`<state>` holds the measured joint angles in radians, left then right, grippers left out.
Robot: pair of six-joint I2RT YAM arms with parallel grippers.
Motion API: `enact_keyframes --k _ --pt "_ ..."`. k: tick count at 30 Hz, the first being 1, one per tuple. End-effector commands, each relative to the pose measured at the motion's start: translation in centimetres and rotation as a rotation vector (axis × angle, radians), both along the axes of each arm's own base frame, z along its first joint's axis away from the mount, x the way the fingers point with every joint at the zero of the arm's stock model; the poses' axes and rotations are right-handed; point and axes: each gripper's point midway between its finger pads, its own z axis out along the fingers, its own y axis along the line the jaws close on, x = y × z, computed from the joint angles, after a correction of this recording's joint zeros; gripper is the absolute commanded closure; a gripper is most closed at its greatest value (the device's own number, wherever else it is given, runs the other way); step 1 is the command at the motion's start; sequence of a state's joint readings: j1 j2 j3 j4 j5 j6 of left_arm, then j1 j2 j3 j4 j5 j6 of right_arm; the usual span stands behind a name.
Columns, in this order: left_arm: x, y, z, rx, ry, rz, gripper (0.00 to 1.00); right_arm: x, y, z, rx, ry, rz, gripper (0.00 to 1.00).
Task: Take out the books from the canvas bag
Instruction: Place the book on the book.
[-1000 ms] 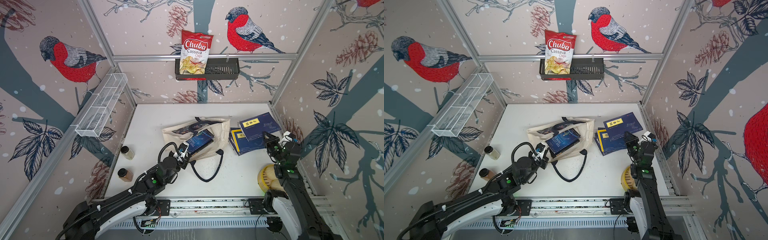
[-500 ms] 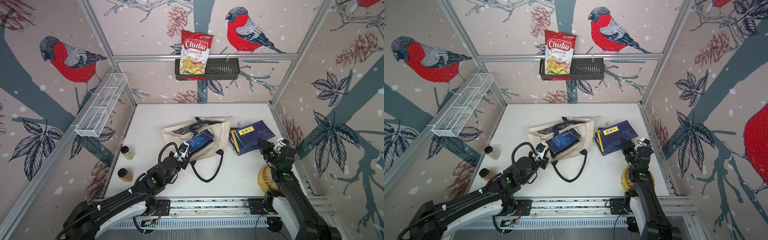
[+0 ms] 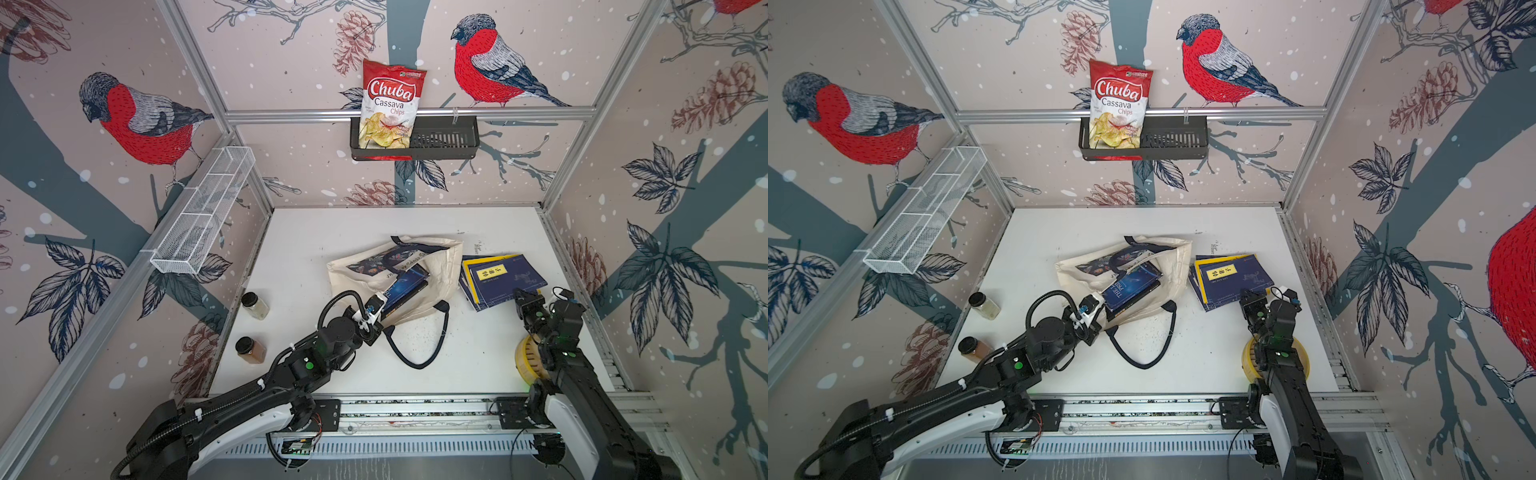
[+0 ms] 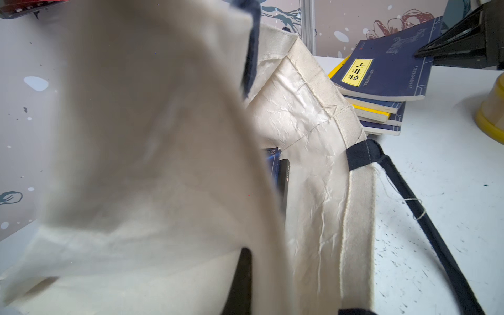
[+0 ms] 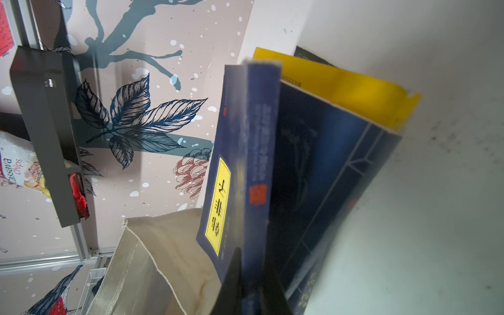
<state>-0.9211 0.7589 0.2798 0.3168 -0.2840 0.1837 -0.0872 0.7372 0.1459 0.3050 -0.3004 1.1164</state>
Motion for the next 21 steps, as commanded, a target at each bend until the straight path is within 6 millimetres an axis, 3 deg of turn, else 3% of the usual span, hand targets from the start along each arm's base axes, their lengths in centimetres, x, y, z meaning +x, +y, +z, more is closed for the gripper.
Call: enact_keyframes --k 1,11,21 --pt "-0.5 -1.0 1.8 -0.048 -0.055 -0.058 1.0 0.1 -0.6 -0.6 -0.023 0.027 -0.03 0.91" --pt "-0.6 -1.0 1.4 -0.008 -0.074 -0.062 1.0 0.8 0.4 -0.8 -0.027 0.049 -0.02 0.75" --pt "-0.6 -0.6 1.5 0.002 -0.089 -0.053 1.0 0.4 0.8 -2.0 -0.051 0.129 -0.031 0.37"
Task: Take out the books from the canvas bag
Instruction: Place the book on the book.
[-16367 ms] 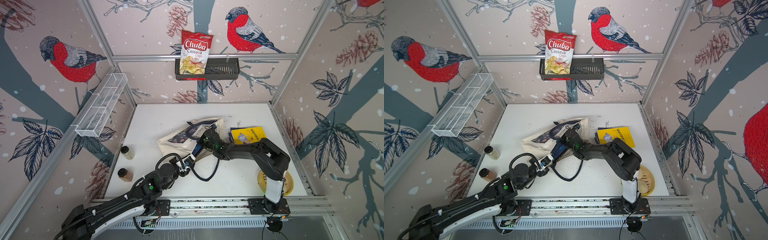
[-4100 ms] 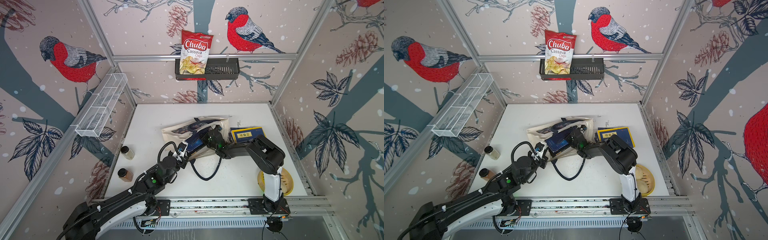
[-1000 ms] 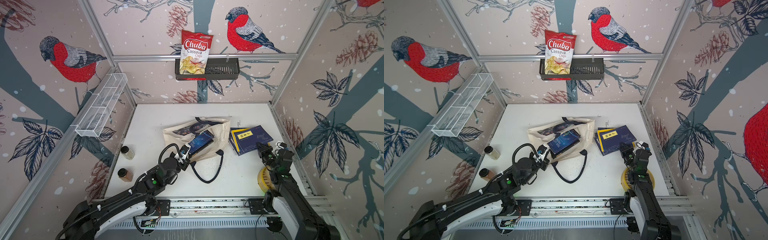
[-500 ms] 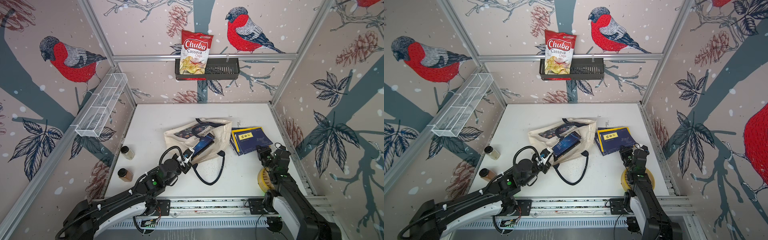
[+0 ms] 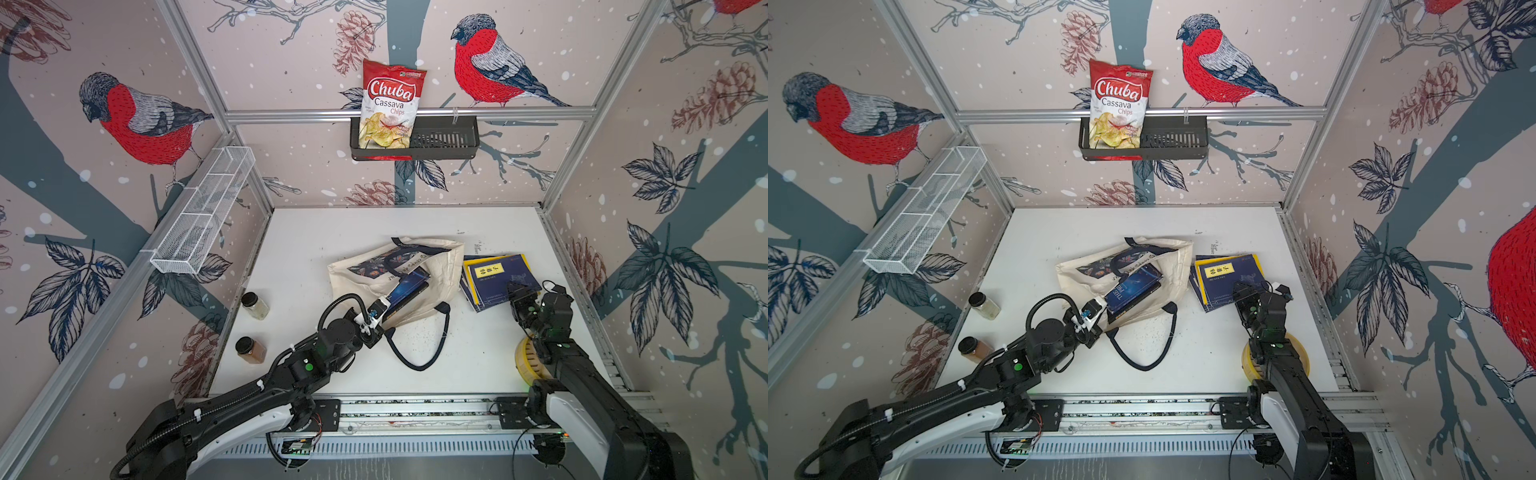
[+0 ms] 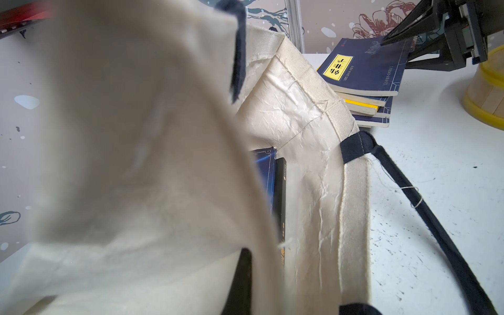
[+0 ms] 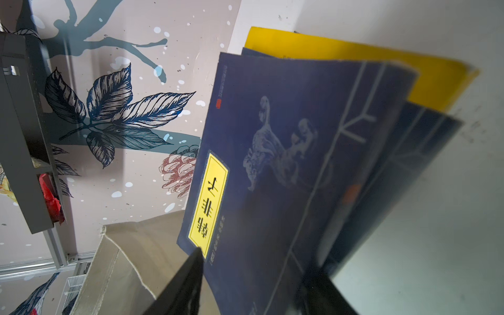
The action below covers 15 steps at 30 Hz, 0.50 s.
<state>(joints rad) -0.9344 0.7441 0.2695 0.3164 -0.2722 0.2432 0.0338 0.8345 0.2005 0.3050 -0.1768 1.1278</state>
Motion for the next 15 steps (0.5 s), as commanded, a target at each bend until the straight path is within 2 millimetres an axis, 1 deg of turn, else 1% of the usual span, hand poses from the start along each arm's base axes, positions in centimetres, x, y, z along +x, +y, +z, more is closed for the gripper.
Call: enact_keyframes --k 1,2,5,6,7,8,9,13,15 --pt "-0.1 -0.4 1.6 -0.041 -0.053 -0.021 1.0 -0.8 -0.7 -1.8 -0.019 0.094 -0.039 0.35" --pt "-0.2 -0.5 1.6 -0.043 -0.053 -0.026 1.0 -0.9 -0.7 -1.9 -0.023 0.112 -0.042 0.34" --pt "-0.3 -0.6 1.6 -0.042 -0.054 -0.037 1.0 -1.5 -1.0 -2.5 -0.017 0.169 -0.065 0.24" --pt "-0.4 -0.7 1.6 -0.041 -0.054 -0.038 1.0 -1.6 -1.1 -2.5 -0.01 0.185 -0.074 0.22" --pt "-0.4 -0.7 1.7 -0.042 -0.055 -0.04 1.0 -1.7 -1.1 -2.5 -0.003 0.197 -0.079 0.13" --pt "-0.4 -0.7 1.7 -0.043 -0.055 -0.039 1.0 -1.8 -1.1 -2.4 0.004 0.204 -0.08 0.1" --pt "-0.4 -0.7 1.8 -0.045 -0.057 -0.04 1.0 -1.8 -1.0 -2.2 0.011 0.204 -0.081 0.01" --pt "-0.5 -0.7 1.8 -0.046 -0.058 -0.04 1.0 -1.1 -0.6 -1.0 0.022 0.171 -0.058 0.0" --pt "-0.5 -0.7 1.9 -0.048 -0.059 -0.041 1.0 -0.8 -0.5 -0.7 0.008 0.174 -0.053 0.0"
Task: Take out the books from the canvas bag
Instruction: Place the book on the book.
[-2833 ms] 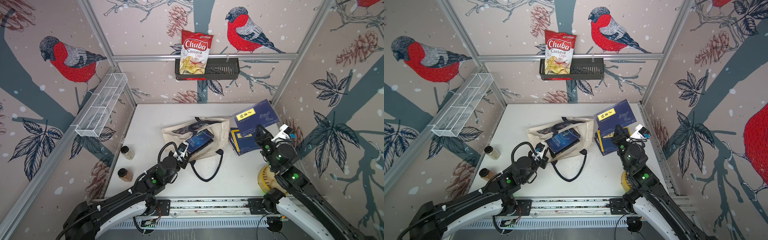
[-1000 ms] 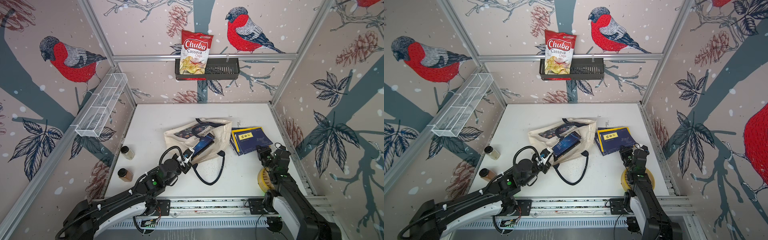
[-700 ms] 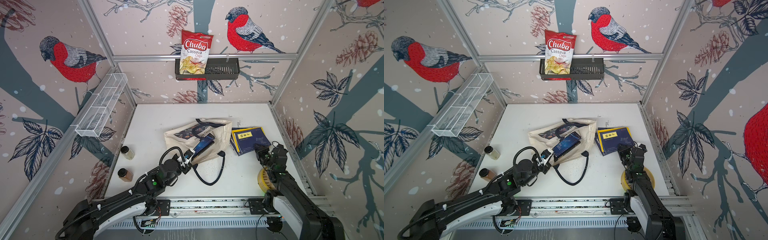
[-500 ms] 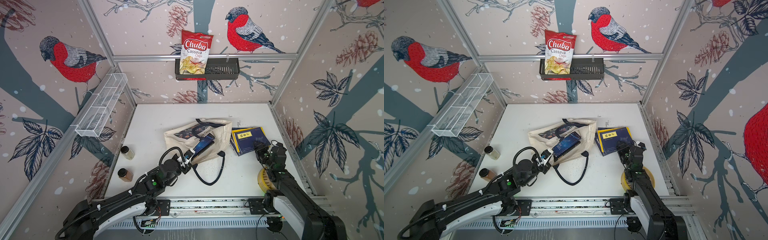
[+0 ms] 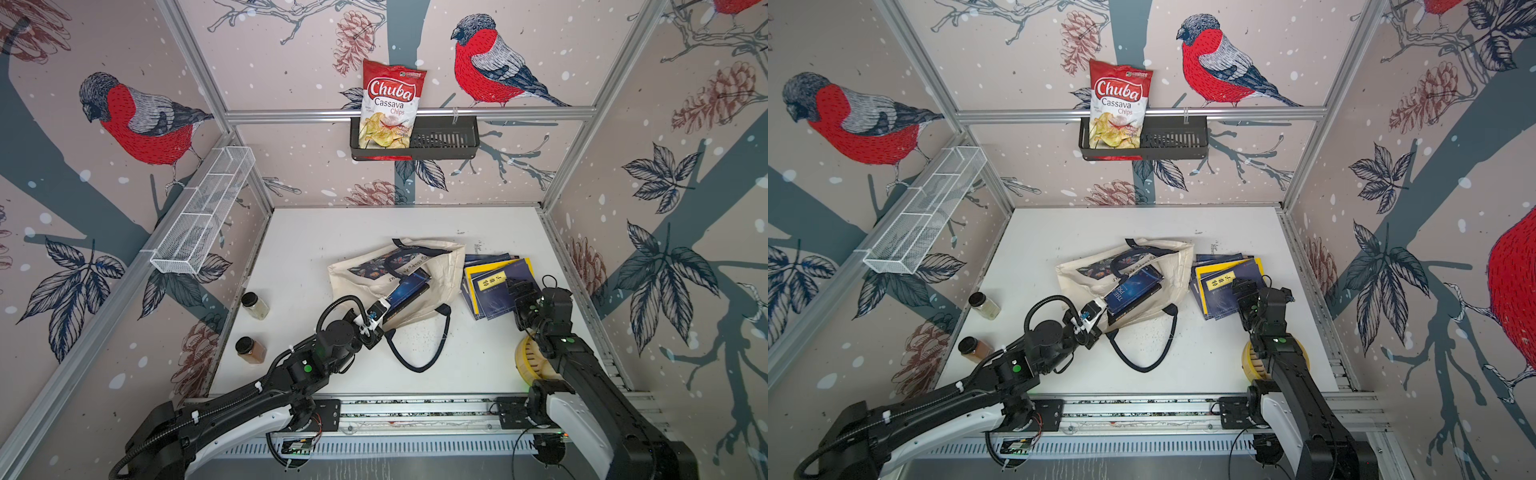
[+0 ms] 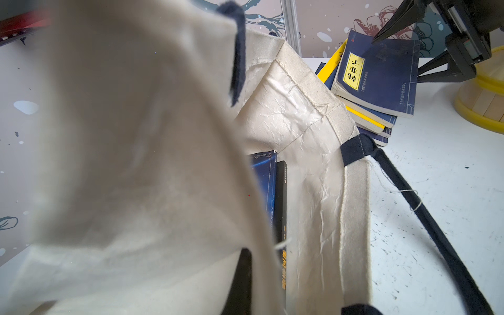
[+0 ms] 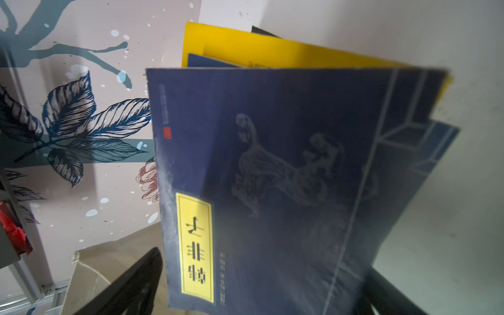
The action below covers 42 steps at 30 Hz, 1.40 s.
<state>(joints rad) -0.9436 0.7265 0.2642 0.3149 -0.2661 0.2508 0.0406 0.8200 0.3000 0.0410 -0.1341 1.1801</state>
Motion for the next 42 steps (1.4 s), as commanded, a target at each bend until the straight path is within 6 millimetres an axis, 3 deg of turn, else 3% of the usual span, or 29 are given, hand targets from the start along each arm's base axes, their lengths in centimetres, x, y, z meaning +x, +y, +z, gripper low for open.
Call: enact_keyframes --k 1,10,17,21,31,35,42 --pt "-0.1 -0.5 1.7 -0.046 -0.05 -0.023 1.0 0.3 0.1 0.1 -0.014 0.015 0.008 0.0" --pt "-0.1 -0.4 1.8 -0.048 -0.05 -0.02 1.0 1.0 1.4 -1.6 0.032 0.087 0.067 0.0" --pt "-0.1 -0.5 1.7 -0.046 -0.047 -0.019 1.0 1.3 1.5 -0.1 0.044 0.063 0.038 0.0" --pt "0.0 -0.4 1.6 -0.041 -0.047 -0.013 1.0 1.6 -0.2 0.6 -0.014 0.099 -0.033 0.0" --pt "0.0 -0.5 1.6 -0.042 -0.044 -0.015 1.0 -0.9 -1.4 -2.0 0.008 0.249 -0.106 0.0" --pt "0.0 -0.4 1.8 -0.044 -0.049 -0.013 1.0 -1.2 -2.7 -0.8 -0.011 0.203 -0.156 0.0" --pt "0.0 -0.3 2.0 -0.048 -0.053 -0.01 1.0 -1.6 -4.5 3.2 -0.068 0.083 -0.236 0.0"
